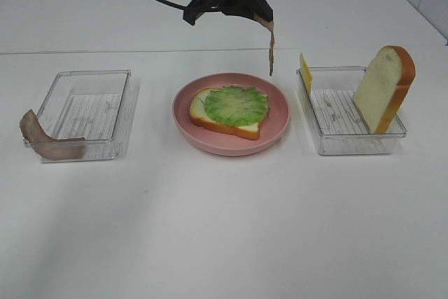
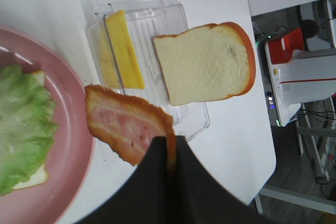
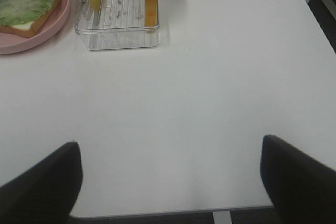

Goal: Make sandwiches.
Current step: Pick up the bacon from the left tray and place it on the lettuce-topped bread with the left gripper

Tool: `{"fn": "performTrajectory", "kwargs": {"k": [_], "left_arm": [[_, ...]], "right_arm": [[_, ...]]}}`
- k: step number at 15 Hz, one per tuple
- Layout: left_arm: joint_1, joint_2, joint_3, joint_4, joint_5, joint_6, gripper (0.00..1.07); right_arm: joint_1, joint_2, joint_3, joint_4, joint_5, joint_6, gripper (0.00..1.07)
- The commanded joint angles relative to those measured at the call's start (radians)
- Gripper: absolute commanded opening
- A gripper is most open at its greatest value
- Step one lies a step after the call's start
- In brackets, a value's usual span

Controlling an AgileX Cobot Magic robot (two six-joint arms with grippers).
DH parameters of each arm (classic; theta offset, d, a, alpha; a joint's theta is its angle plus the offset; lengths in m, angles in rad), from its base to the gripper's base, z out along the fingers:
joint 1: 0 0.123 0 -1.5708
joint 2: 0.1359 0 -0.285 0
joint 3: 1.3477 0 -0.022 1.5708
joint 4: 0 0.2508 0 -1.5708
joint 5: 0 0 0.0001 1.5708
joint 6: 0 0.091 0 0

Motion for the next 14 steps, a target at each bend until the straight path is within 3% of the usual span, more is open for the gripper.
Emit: {"fn": "performTrajectory", "kwargs": {"k": [1, 7, 14], "left_arm": [[-0.012, 0.039, -0.002, -0.076, -0.015, 0.014, 0.00], [0.033, 0.135, -0.002, -0.126, 0.036, 0.005, 0.00], [0.095, 0.143, -0.002, -0.083, 0.116, -0.001, 0.00]], "right_arm": [[-0.004, -0.029, 0.000, 0.001, -0.001, -0.006, 0.90], [-0.004, -0.029, 0.000, 0.001, -0.002, -0.006, 0.90], [-0.004, -0.029, 0.000, 0.002, -0.002, -0.006, 0.90]]}}
